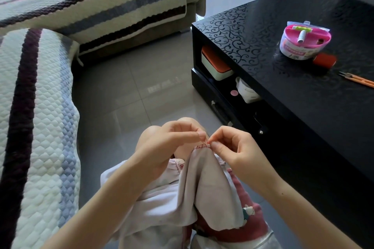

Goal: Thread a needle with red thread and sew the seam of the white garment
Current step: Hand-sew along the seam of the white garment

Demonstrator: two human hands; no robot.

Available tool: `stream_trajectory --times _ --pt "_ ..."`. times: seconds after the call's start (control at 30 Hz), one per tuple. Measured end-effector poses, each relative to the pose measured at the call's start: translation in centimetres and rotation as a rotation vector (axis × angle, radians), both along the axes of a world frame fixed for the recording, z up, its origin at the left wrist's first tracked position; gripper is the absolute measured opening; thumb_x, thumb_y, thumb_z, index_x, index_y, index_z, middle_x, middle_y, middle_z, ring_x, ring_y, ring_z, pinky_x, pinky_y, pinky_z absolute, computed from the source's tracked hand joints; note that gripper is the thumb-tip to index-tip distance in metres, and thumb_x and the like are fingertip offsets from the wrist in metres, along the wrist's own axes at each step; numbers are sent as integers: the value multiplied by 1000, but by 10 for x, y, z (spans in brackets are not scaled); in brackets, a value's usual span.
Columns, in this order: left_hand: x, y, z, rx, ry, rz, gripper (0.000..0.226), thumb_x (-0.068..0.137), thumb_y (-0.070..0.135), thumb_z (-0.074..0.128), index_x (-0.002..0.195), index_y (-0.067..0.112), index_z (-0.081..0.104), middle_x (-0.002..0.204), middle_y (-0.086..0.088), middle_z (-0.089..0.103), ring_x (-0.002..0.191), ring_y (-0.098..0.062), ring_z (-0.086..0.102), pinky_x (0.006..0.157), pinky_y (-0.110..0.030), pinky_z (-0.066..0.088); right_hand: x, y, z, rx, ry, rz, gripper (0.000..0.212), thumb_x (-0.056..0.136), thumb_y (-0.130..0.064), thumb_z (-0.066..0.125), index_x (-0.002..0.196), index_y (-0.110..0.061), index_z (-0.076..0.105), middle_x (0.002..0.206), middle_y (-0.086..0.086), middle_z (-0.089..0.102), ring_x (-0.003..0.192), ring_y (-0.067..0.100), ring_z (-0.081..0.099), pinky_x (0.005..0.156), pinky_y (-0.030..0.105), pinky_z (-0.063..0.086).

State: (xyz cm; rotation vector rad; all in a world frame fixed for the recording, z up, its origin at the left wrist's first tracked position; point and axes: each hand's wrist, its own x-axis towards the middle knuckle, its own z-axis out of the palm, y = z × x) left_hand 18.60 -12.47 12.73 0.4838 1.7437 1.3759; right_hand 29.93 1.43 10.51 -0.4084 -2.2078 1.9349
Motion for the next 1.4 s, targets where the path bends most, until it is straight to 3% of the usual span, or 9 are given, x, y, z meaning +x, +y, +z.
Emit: stream_trajectory --times 0.23,0.37,0.47,0.57,0.77,0.97,1.1,1.27,1.4 --pt "0 2 2 -19 -58 19 24 56 38 74 65 17 67 68 8 56 69 -14 35 65 -27 27 3 1 0 -45 76 69 13 89 -5 58 77 -8 62 69 16 57 65 31 53 62 46 46" --pt "5 6 5 61 -112 -35 12 71 22 68 61 16 64 62 6 57 63 -10 45 62 -25 31 4 -1 1 -90 150 108 7 86 -11 55 90 -15 58 68 15 54 62 38 48 56 48 41" --pt "10 10 4 138 -109 -29 16 77 17 61 62 16 65 62 3 60 64 -11 50 65 -26 35 5 0 1 -179 197 97 26 86 -9 52 111 -16 47 61 1 50 58 20 45 56 34 39" --pt "14 9 -1 168 -135 -16 13 81 18 60 69 16 65 71 -1 60 72 -28 43 62 -37 24 4 3 5 -143 229 76 8 90 -5 51 97 -8 55 65 -11 58 62 0 54 62 15 46" --pt "21 7 -1 102 -44 -102 8 73 20 68 75 15 62 72 4 58 74 -9 51 65 -15 41 0 8 19 -127 267 -44 10 89 -8 57 82 -1 58 61 5 59 56 9 56 60 16 48" --pt "23 5 5 25 107 -38 20 76 -3 75 60 7 66 53 12 55 56 1 48 52 -6 34 -7 16 29 66 312 -93 10 91 -14 59 85 -7 62 78 7 69 75 15 67 74 25 54" --pt "23 2 3 16 90 -18 30 77 -7 72 55 13 66 48 14 58 53 7 53 52 -6 38 -14 24 47 -208 320 -127 14 87 -21 57 85 -7 59 71 8 70 72 26 70 75 34 58" --pt "21 0 -2 18 113 40 20 75 0 76 66 -14 65 56 3 50 57 -5 47 55 -12 36 -27 38 63 -533 291 -91 11 84 -21 52 86 -10 53 63 6 67 59 21 68 63 34 58" --pt "23 0 -1 -21 136 37 17 75 4 78 60 2 70 53 8 54 60 -6 49 56 -15 36 -37 45 71 -607 296 -56 9 84 -19 51 87 -11 52 59 4 64 56 16 65 58 31 57"
